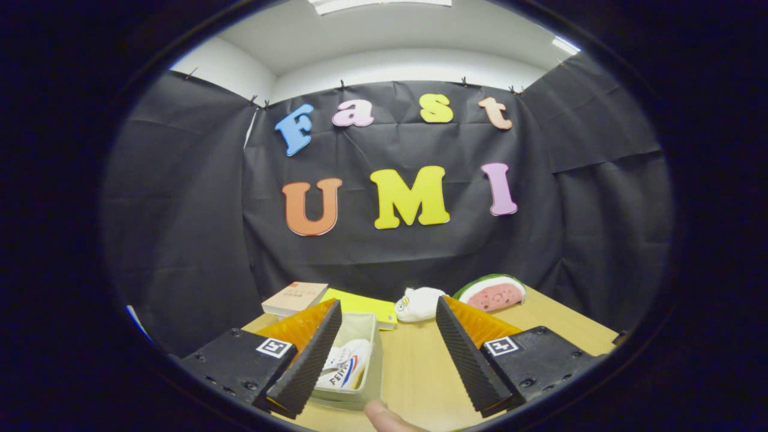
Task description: Open the storage box then place both shoes into the box .Put the left shoe in first, then the right shoe, with the right side of both shoes facing outward in a uniform manner.
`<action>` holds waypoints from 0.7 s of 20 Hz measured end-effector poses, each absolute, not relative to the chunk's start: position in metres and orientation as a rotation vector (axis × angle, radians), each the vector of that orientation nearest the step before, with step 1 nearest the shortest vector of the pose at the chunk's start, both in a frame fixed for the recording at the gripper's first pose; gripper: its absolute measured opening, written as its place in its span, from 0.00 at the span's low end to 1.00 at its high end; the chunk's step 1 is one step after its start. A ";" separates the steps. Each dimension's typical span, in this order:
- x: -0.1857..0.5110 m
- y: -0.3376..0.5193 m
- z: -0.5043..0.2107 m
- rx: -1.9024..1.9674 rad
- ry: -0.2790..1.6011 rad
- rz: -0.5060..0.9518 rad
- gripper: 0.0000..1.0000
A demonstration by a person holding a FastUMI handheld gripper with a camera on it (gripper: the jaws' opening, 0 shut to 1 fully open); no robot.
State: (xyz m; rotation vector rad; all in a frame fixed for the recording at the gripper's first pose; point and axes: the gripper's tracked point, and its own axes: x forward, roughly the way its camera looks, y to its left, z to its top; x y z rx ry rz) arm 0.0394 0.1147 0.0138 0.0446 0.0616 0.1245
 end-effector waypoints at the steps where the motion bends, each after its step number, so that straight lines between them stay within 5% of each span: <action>1: 0.041 0.112 0.012 0.037 0.061 0.120 1.00; 14: 0.046 0.038 0.003 -0.083 -0.011 0.055 1.00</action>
